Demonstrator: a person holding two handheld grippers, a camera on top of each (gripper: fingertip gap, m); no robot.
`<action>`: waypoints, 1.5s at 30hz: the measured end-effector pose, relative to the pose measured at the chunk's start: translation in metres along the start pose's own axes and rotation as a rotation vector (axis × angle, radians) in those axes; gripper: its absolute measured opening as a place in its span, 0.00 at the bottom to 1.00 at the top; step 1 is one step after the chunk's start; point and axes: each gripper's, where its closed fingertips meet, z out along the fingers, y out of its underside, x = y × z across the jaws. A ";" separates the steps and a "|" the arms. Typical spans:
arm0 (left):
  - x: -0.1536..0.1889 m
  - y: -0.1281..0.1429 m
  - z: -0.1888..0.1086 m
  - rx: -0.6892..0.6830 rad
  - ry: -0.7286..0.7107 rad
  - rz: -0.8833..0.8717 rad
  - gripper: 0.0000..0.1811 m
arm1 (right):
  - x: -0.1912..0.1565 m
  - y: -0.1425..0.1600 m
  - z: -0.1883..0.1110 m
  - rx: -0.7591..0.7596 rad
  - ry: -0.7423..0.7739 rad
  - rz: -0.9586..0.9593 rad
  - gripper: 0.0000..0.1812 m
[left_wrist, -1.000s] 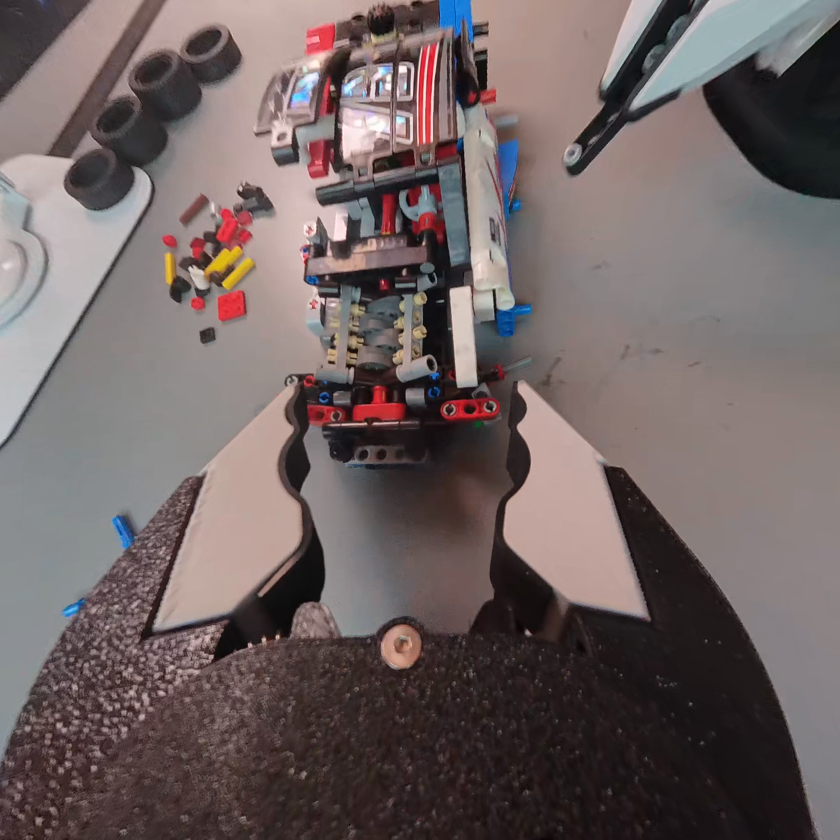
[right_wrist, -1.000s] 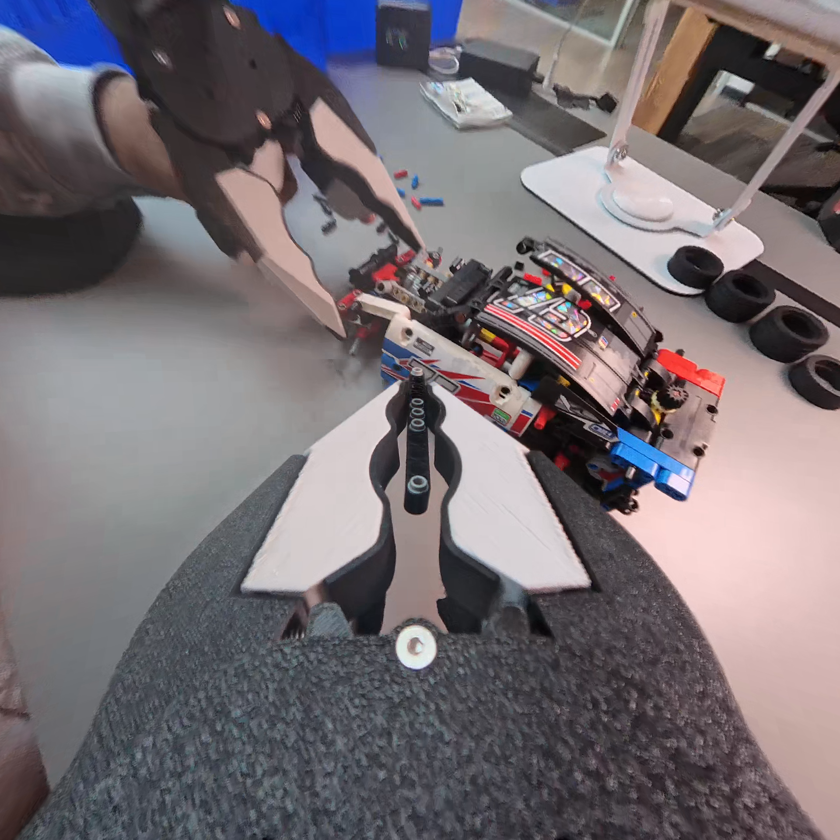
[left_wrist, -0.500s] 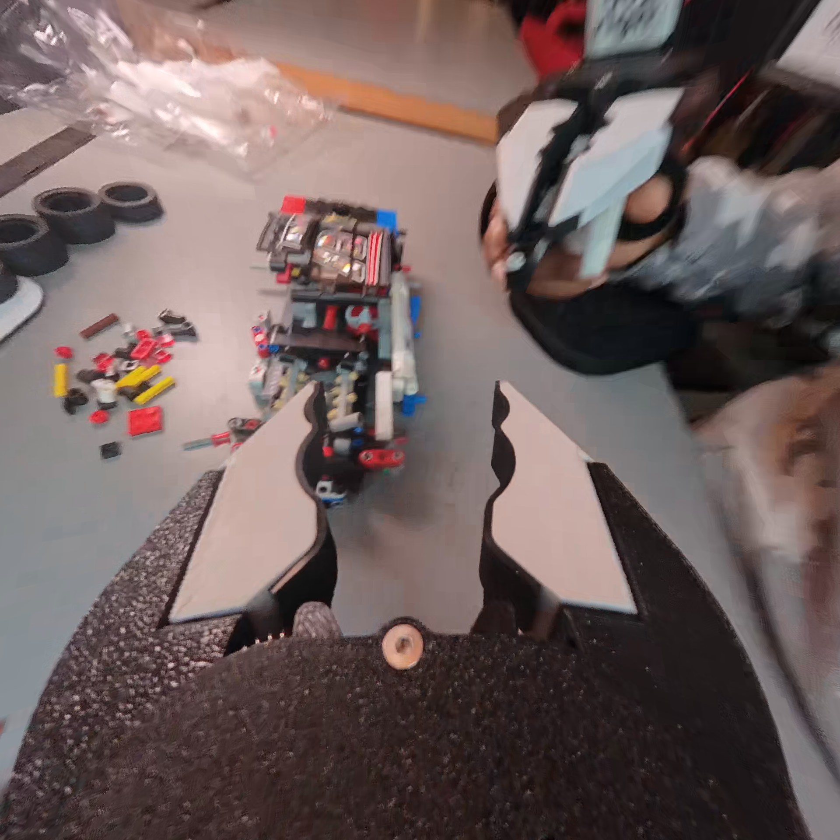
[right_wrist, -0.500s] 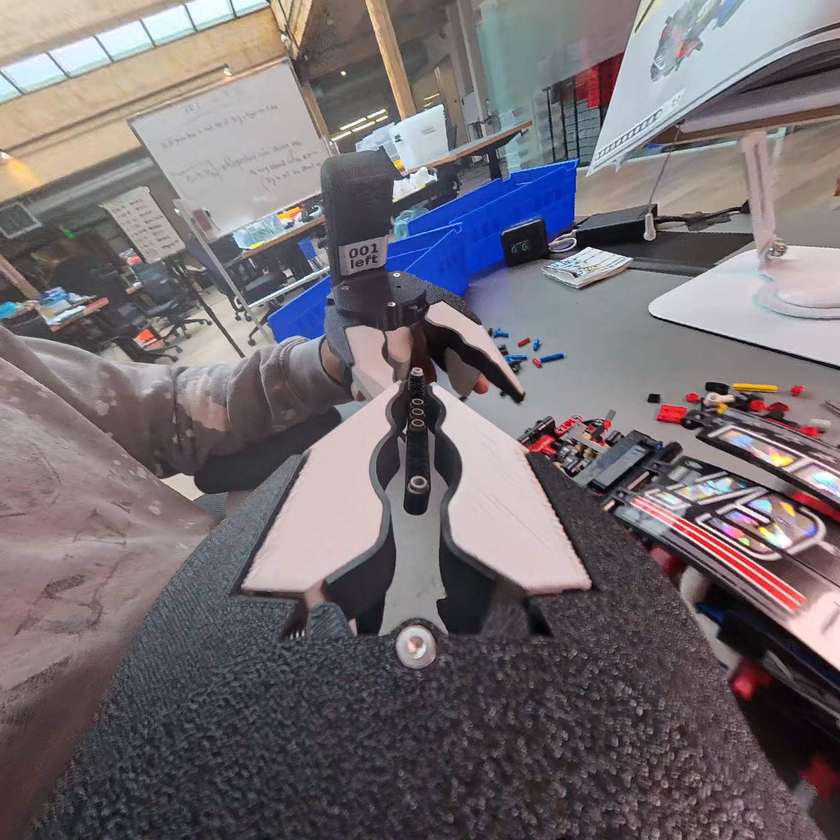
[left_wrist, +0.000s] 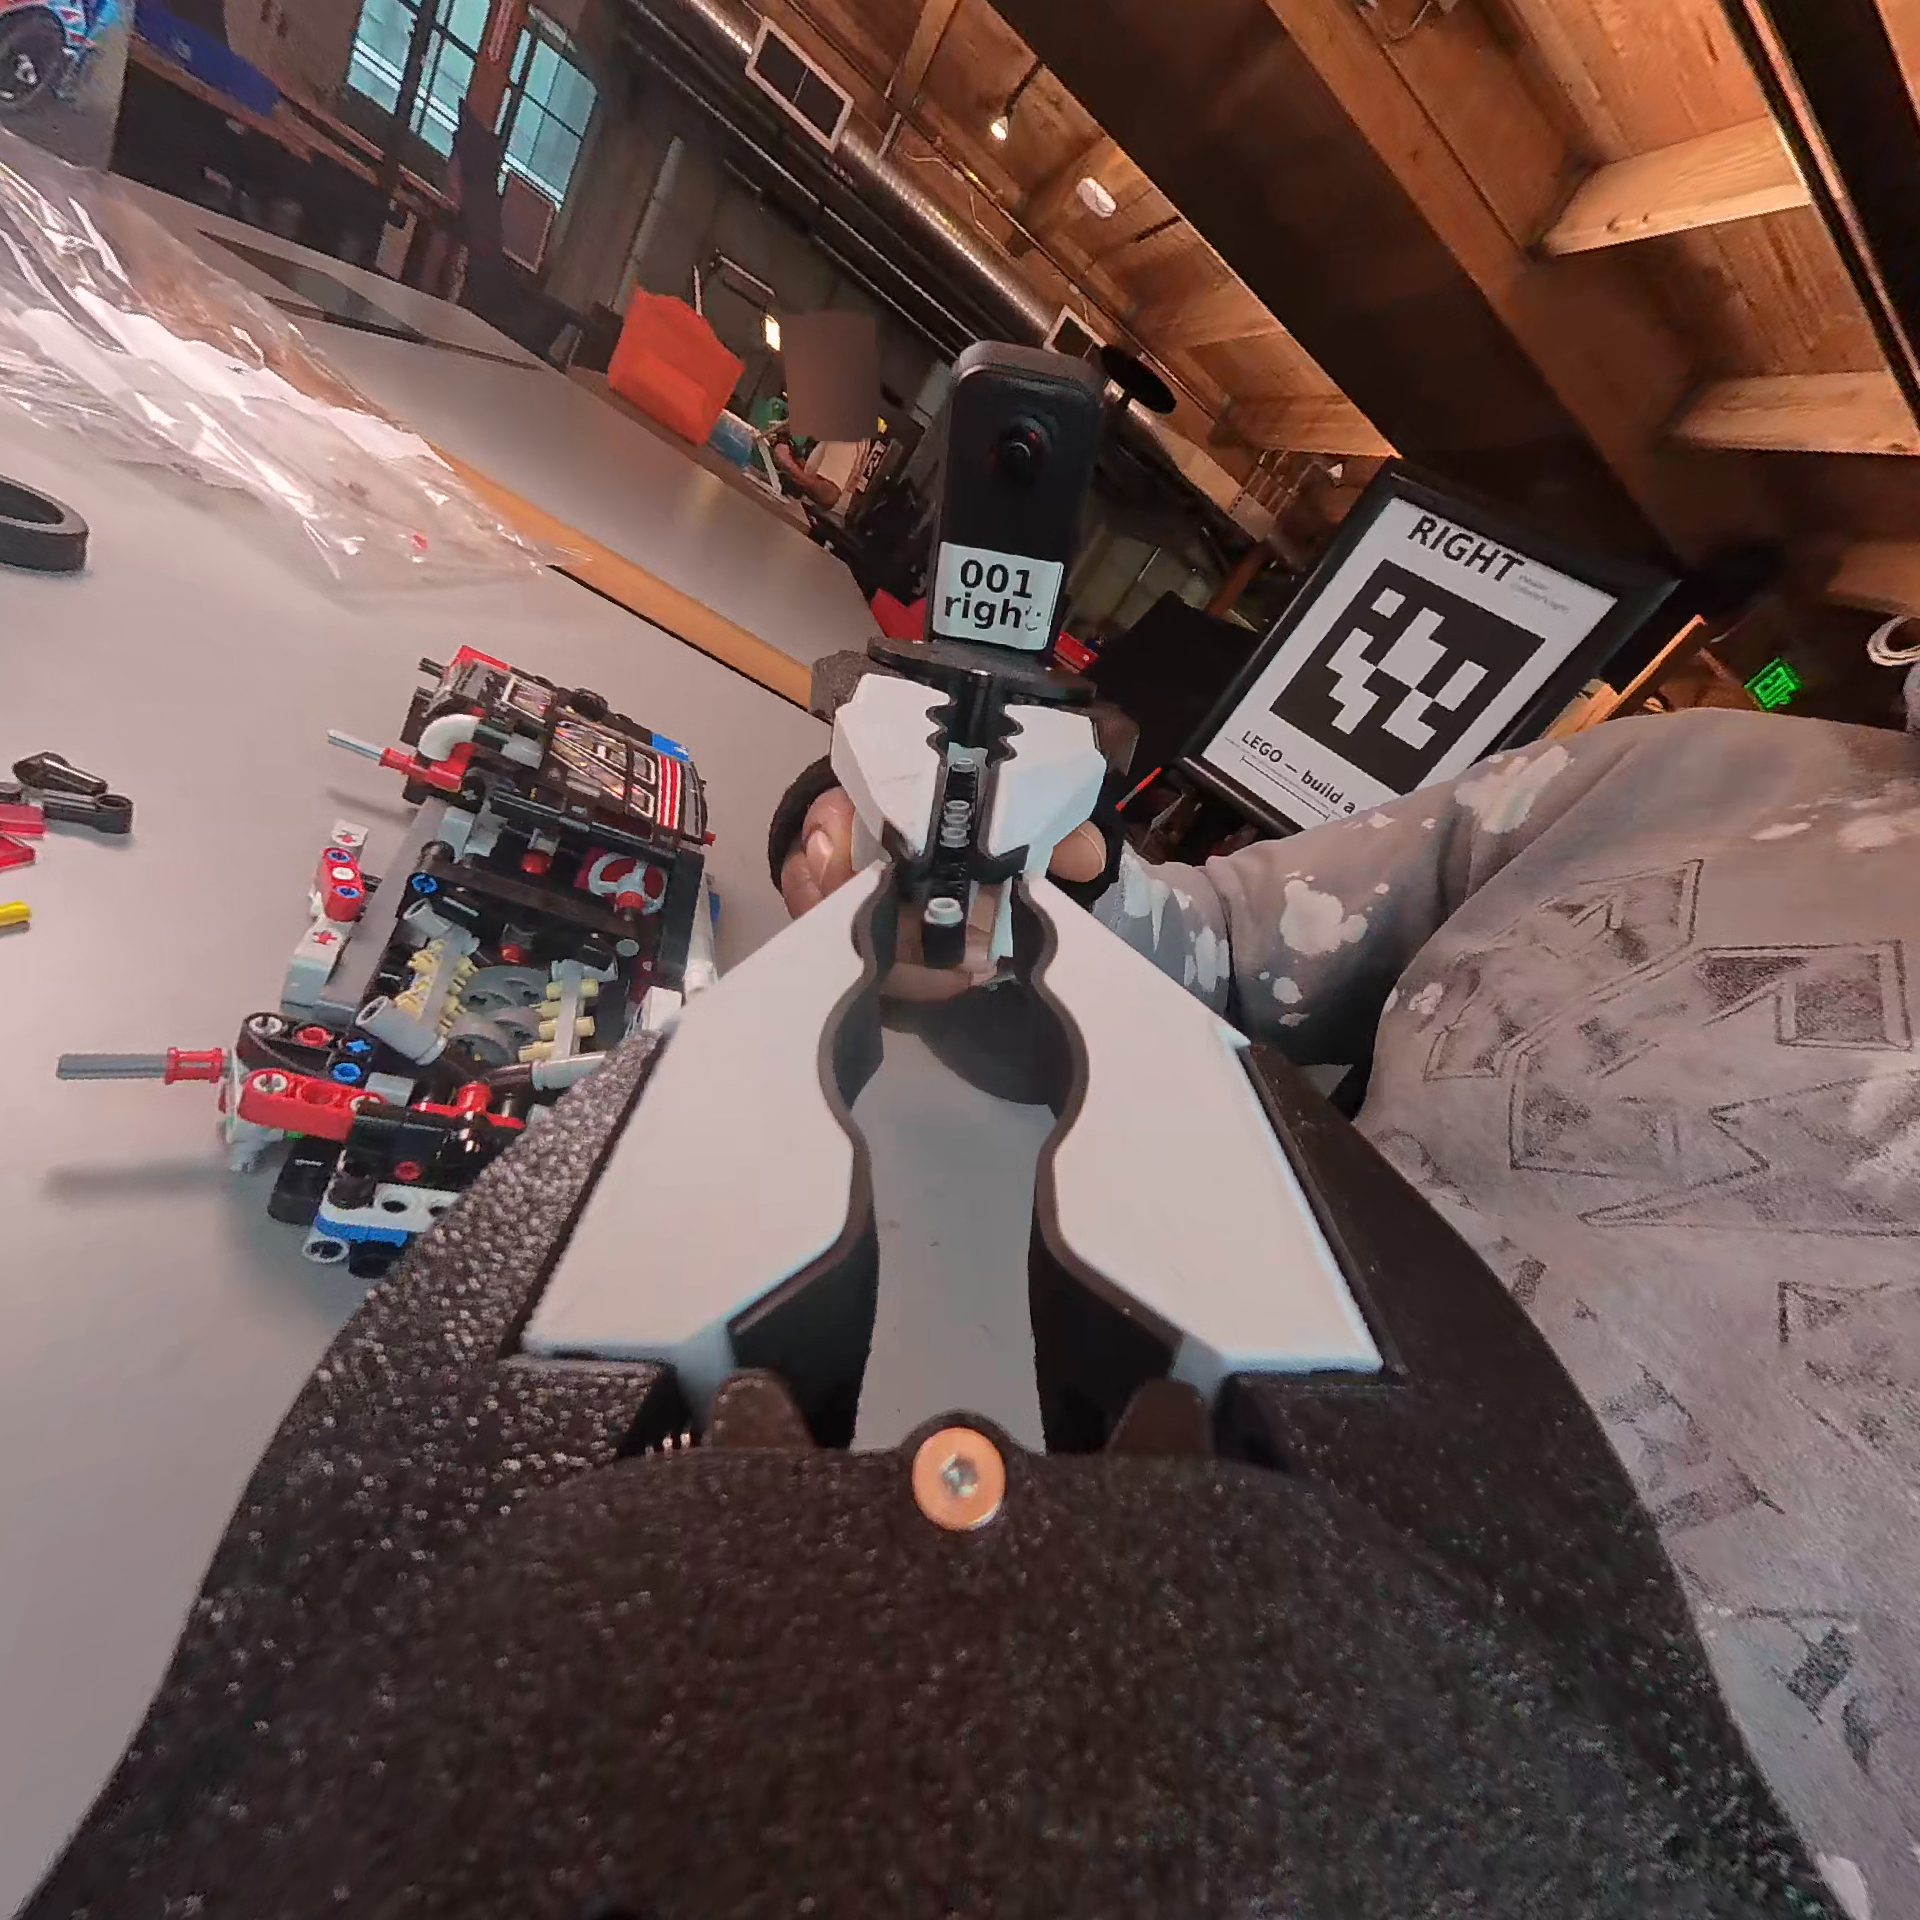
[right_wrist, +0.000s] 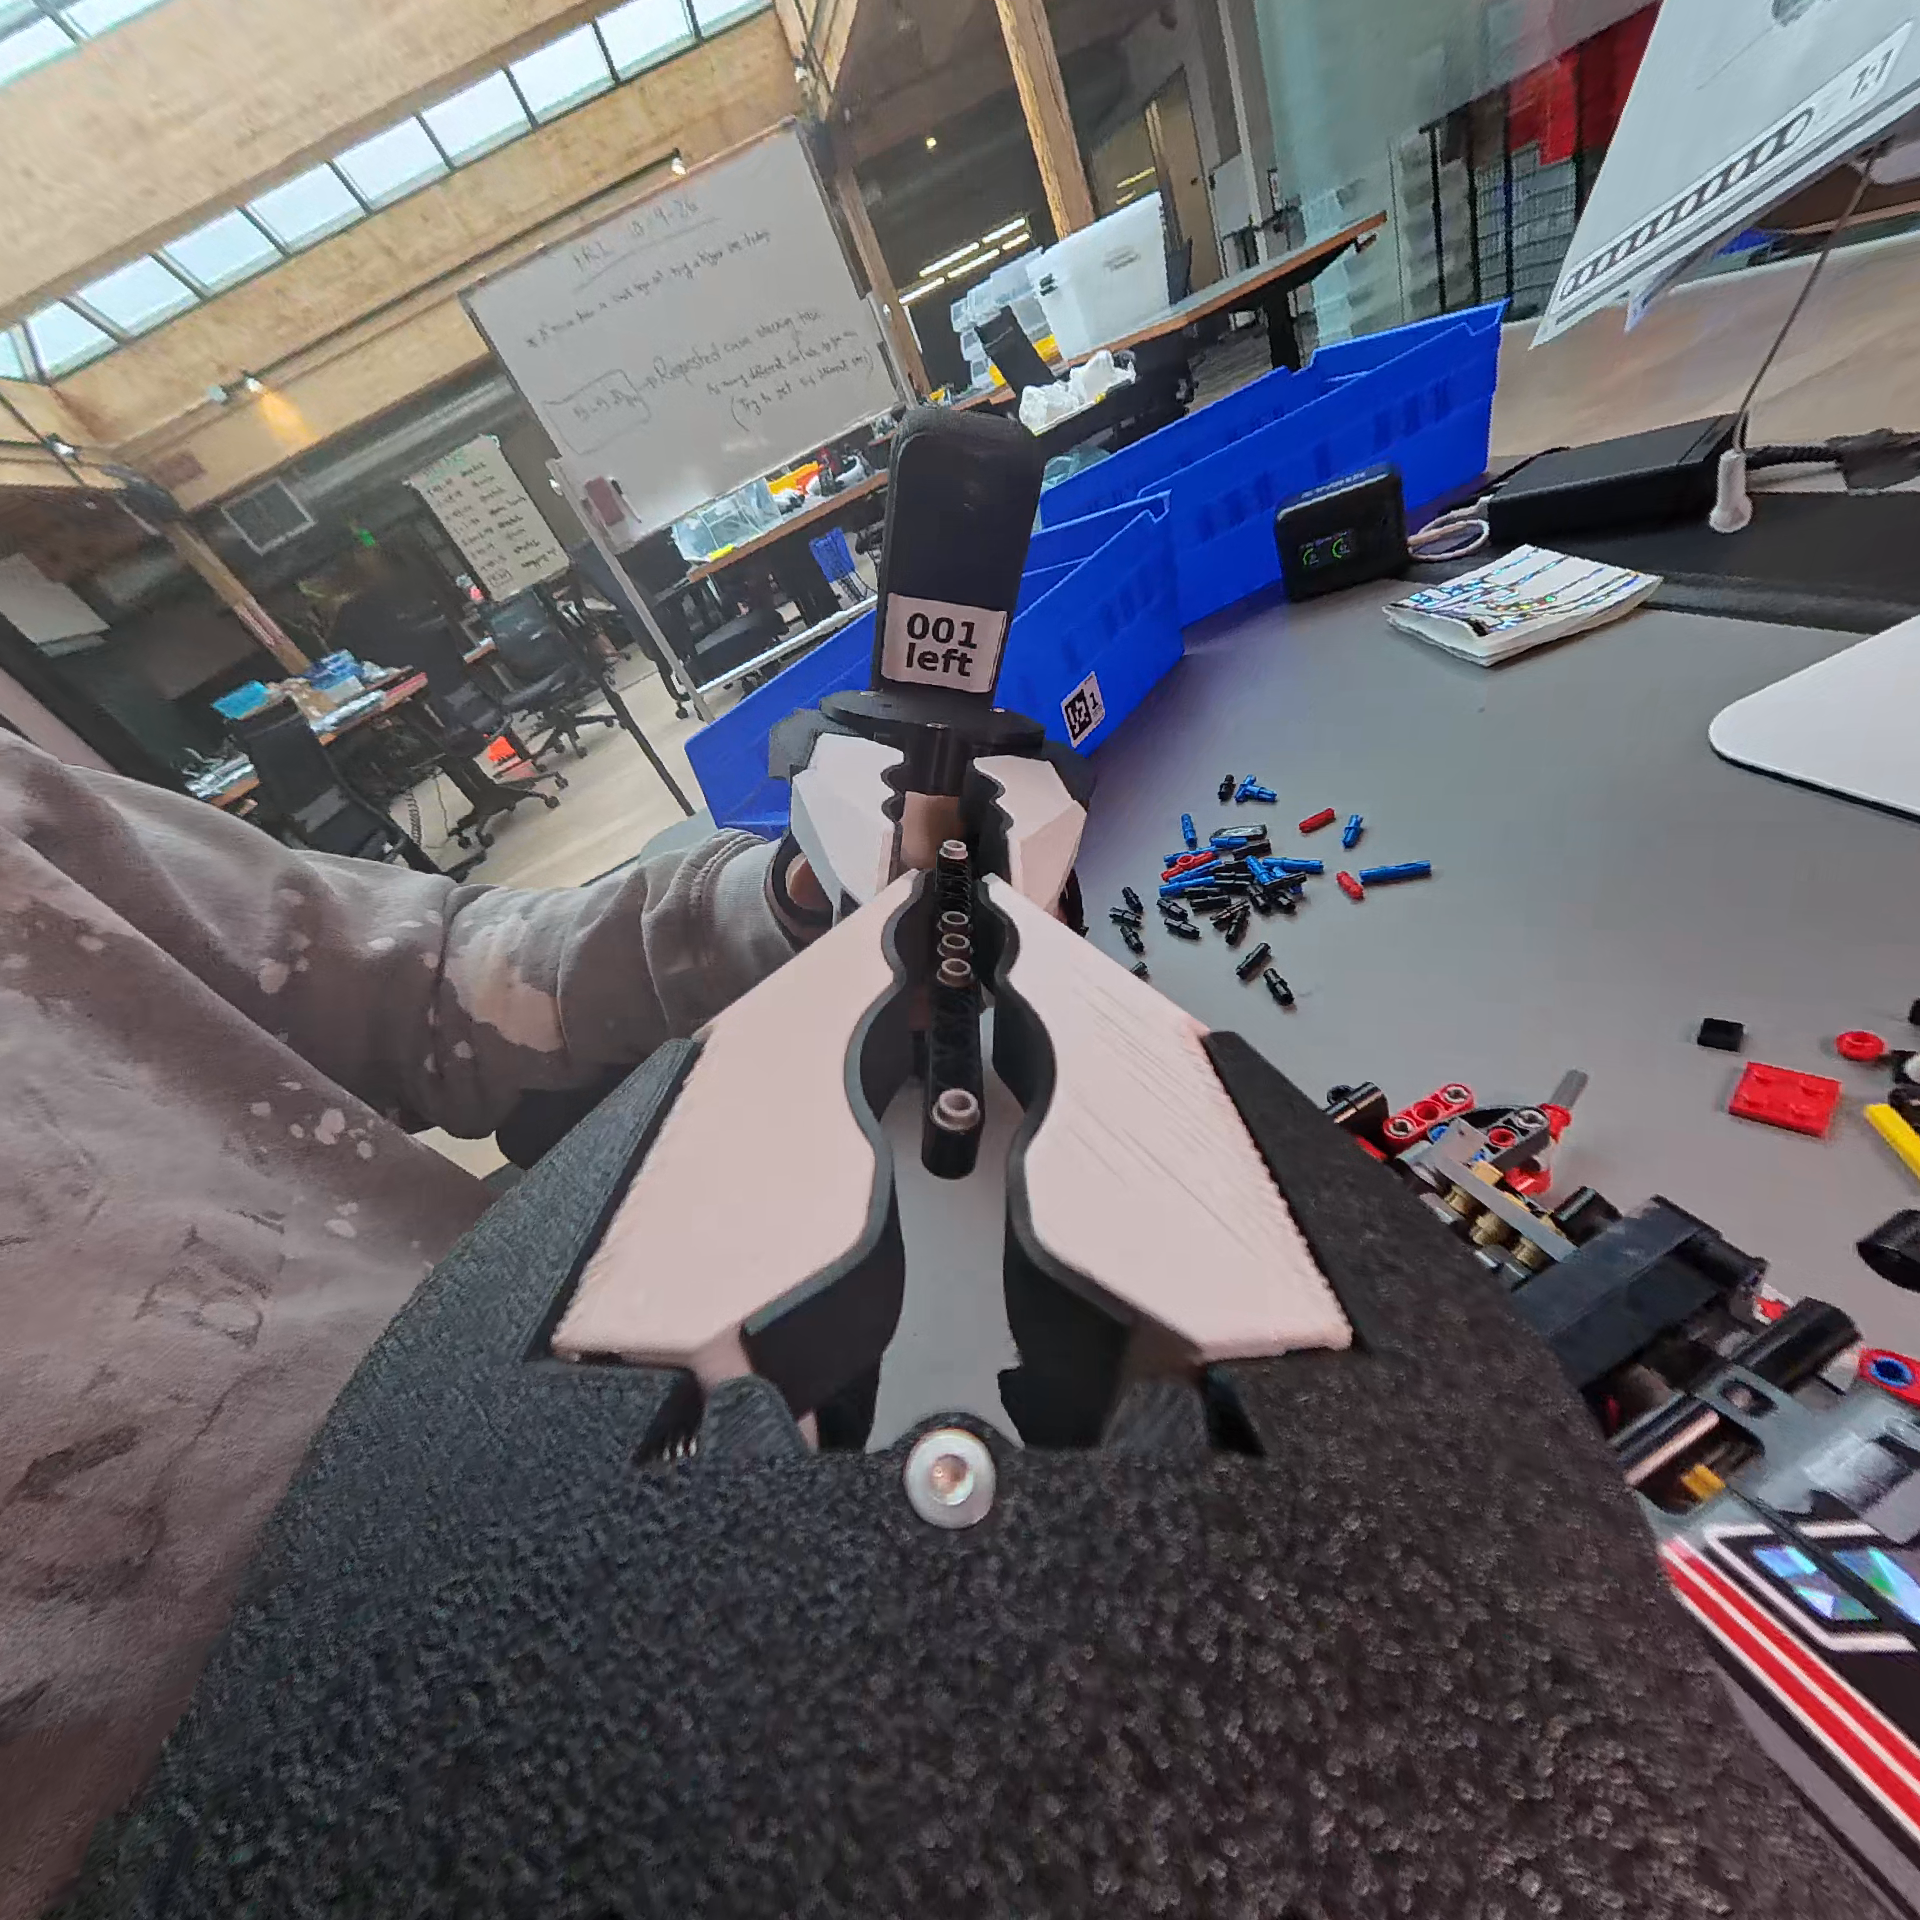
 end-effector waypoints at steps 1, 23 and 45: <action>0.001 -0.001 0.000 0.003 0.011 -0.004 0.09 | -0.002 -0.002 0.000 0.010 -0.015 0.000 0.04; -0.007 -0.048 -0.051 0.300 -0.015 -0.085 0.02 | 0.017 -0.031 -0.033 0.212 0.049 -0.050 0.14; 0.035 -0.102 -0.291 0.094 -1.275 0.313 0.03 | 0.002 0.002 -0.012 0.085 0.011 -0.111 0.10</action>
